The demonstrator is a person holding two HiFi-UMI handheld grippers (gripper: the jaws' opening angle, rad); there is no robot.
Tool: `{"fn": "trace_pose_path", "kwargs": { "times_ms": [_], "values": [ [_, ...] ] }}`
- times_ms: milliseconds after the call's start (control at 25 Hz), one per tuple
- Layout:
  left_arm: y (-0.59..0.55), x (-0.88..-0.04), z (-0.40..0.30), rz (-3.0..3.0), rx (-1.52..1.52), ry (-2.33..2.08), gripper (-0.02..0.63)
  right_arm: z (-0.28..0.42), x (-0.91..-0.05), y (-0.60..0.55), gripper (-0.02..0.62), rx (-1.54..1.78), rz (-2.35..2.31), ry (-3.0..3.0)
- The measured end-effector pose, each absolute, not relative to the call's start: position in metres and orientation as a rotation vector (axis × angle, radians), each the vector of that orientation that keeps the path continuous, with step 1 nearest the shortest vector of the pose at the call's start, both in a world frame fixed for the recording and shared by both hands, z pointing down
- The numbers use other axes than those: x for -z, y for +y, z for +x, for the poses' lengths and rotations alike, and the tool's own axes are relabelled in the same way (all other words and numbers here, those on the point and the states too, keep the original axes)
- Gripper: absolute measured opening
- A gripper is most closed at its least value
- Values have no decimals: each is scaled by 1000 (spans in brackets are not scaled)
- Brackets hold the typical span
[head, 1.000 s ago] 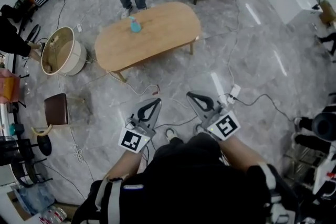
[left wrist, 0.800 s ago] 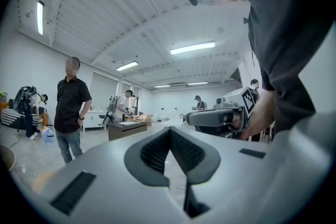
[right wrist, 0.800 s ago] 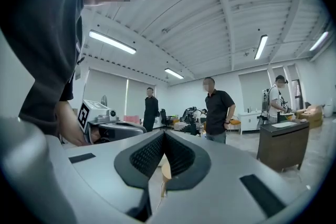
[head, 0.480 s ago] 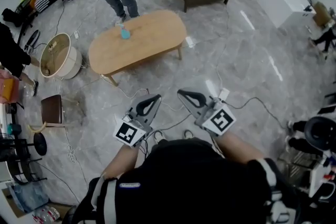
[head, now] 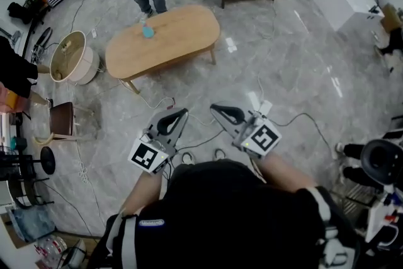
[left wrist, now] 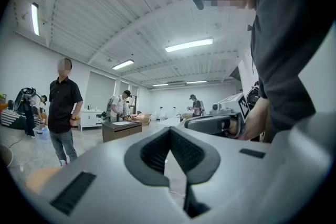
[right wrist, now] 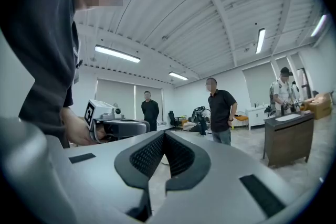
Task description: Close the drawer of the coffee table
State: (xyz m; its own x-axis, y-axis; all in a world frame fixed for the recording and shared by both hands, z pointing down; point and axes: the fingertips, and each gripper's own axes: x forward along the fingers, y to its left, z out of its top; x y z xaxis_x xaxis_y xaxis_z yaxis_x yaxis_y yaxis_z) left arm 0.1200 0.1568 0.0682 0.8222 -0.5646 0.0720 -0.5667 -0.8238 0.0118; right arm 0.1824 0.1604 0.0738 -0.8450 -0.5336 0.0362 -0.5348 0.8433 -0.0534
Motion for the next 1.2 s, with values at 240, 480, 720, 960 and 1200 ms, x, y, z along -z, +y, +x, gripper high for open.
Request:
{"fn": "trace_pose_path", "kwargs": {
  "times_ms": [240, 480, 720, 960, 1200],
  "values": [
    [172, -60, 108, 3012, -121, -876, 6, 167, -66, 166, 9, -121, 921, -2995],
    [172, -45, 95, 3043, -48, -869, 6, 146, -36, 162, 8, 0, 936, -3024],
    [168, -44, 68, 3017, -14, -919, 6, 132, -39, 167, 8, 102, 924, -2986],
    [173, -50, 52, 2992, 7, -927, 6, 124, -55, 172, 8, 75, 925, -2943],
    [181, -51, 48, 2974, -109, -937, 6, 118, -50, 182, 9, 80, 916, -2939]
  ]
}}
